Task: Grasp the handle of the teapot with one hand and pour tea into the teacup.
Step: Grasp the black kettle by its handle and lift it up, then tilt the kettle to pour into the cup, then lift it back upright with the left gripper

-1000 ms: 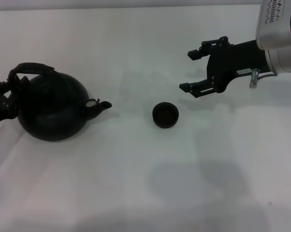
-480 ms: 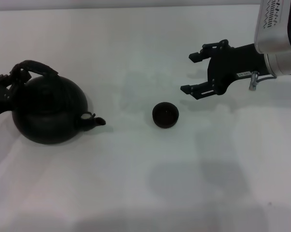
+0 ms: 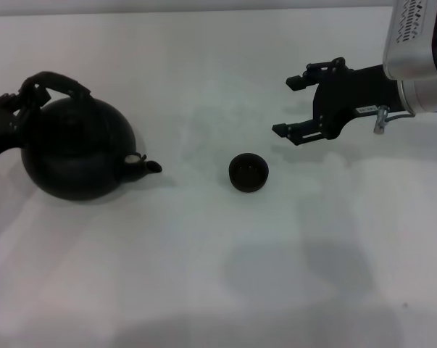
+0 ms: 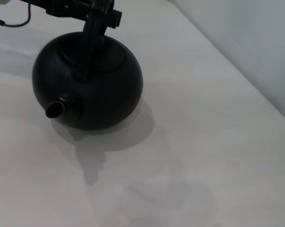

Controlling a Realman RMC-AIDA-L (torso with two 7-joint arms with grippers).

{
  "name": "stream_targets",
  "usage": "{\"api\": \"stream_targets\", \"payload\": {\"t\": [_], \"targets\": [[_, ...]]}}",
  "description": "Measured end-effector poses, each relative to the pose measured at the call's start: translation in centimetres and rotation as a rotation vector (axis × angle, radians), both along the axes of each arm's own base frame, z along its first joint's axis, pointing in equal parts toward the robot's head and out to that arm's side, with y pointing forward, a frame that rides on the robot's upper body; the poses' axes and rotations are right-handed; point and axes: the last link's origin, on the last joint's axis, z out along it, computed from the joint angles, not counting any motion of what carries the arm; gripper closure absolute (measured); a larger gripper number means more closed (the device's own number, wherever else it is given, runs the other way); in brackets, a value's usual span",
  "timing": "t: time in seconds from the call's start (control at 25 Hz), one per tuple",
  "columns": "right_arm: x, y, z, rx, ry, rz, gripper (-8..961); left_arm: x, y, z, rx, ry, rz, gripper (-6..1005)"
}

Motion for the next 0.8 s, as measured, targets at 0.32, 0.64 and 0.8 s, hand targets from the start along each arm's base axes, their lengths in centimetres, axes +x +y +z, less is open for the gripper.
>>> {"api": "stream_targets", "payload": {"t": [0.32, 0.64, 0.8], "targets": [[0.5, 0.4, 0.7, 0.066, 0.099, -0.008, 109, 1.0, 3.2, 0.8, -0.071, 0.097, 0.010, 827], [2.6, 0.4, 2.2, 0.178, 0.216, -0.038, 109, 4.7, 6.8, 1.8, -0.135, 0.209, -0.032, 828], [3.4, 0.3, 2.7, 0.204, 0.250, -0.050, 109, 6.8, 8.1, 1.8, -0.182, 0.235, -0.052, 828]]}}
